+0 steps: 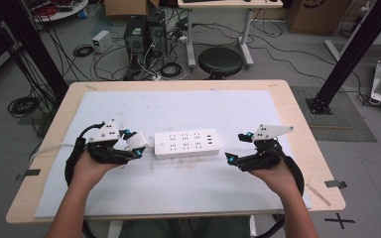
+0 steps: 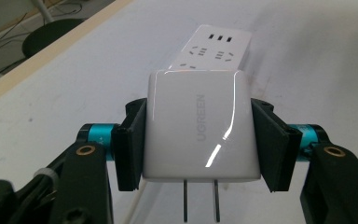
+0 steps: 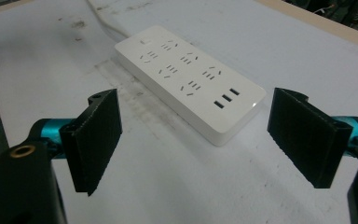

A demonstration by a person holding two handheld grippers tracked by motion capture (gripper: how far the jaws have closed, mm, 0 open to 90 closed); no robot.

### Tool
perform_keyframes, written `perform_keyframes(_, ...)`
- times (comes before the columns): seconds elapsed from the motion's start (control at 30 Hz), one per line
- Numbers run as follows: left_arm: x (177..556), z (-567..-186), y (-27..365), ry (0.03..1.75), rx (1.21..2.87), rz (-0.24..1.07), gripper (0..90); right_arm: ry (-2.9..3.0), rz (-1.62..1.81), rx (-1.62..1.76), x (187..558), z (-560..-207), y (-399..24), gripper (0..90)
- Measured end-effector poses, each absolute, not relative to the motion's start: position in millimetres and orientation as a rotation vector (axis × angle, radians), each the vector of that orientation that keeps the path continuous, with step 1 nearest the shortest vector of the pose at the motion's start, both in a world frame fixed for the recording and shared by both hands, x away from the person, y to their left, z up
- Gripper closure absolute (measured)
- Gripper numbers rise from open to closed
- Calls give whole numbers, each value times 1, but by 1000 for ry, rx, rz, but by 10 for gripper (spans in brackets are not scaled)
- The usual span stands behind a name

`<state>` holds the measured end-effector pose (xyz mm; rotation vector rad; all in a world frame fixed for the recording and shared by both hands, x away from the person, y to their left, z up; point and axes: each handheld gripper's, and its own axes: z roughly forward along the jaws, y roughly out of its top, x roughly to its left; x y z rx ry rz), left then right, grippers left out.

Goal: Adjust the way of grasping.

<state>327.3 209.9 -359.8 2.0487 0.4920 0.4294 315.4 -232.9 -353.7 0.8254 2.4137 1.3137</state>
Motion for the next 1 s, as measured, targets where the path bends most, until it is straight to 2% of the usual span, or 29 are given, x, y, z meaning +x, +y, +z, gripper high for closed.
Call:
perform_keyframes(0.37,320,-372,153,262,2057,389,425,2500,1431,837,322,-360,-203,179)
perform_keyframes(0.7,312,-386,116,110,2042,516,425,2583,1550,907,332,-374,-177,179)
perform_keyframes(1.0,305,-394,100,63,2027,609,425,2656,1663,976,338,-386,-166,180)
